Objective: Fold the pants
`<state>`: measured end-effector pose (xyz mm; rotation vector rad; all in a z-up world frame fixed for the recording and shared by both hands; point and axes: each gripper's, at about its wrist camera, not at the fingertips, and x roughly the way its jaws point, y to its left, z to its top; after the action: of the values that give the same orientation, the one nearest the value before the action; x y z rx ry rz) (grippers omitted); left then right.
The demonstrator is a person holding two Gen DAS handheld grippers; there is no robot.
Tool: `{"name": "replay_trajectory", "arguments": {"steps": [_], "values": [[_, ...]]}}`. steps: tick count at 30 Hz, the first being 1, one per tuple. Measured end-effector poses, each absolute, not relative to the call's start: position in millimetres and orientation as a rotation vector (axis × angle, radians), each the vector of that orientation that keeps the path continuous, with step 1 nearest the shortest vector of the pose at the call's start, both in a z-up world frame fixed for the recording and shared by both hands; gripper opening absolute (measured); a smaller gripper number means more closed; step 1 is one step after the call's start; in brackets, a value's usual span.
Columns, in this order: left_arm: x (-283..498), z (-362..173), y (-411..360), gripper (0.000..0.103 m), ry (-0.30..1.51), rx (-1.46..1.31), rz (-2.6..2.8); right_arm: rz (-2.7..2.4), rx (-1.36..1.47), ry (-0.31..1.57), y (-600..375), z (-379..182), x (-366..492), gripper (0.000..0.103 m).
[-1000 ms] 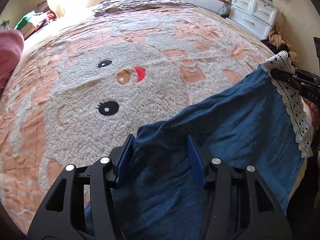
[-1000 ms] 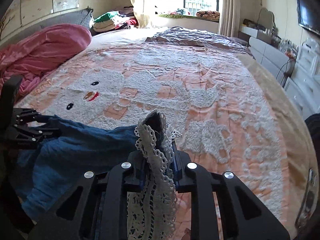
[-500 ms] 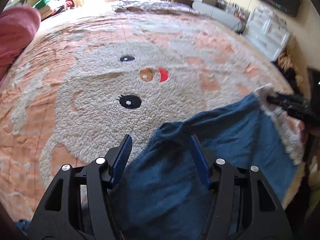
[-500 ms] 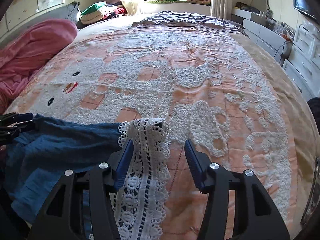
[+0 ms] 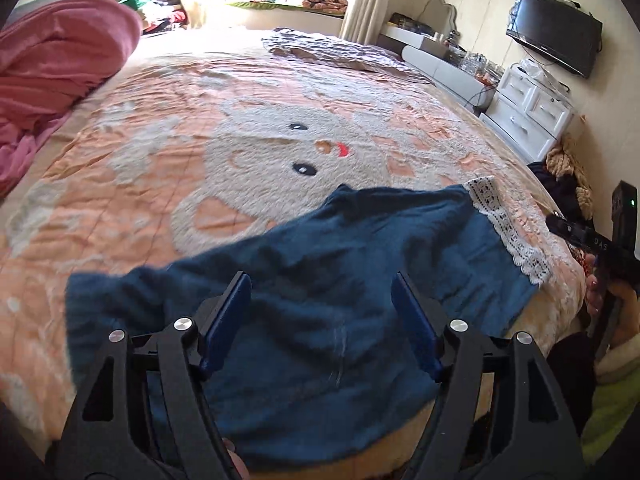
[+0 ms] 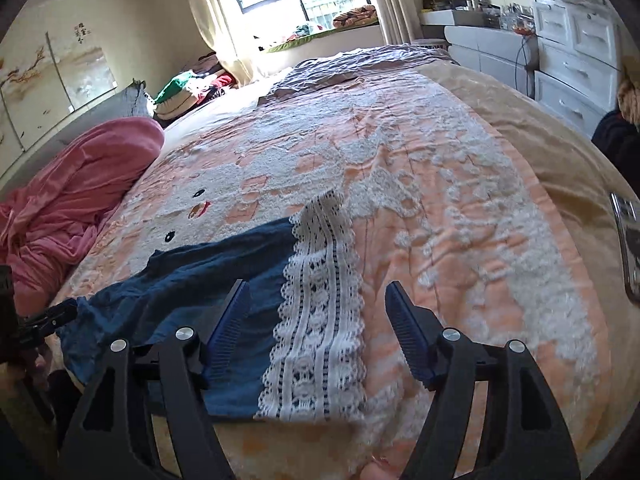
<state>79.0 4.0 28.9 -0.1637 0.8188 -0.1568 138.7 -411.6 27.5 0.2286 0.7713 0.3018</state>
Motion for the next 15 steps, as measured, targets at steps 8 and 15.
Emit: {"name": "replay_trajectory", "arguments": {"steps": [8, 15], "values": [[34.8, 16.7, 39.2, 0.067, 0.847, -0.203, -0.057, 0.286, 0.224, 0.83, -401.8, 13.0, 112.4, 0.069], [11.3, 9.2, 70.8, 0.07, 0.882, -0.285, 0.036, 0.273, 0.166, 0.857, -393.4, 12.6, 106.3, 0.068]]}}
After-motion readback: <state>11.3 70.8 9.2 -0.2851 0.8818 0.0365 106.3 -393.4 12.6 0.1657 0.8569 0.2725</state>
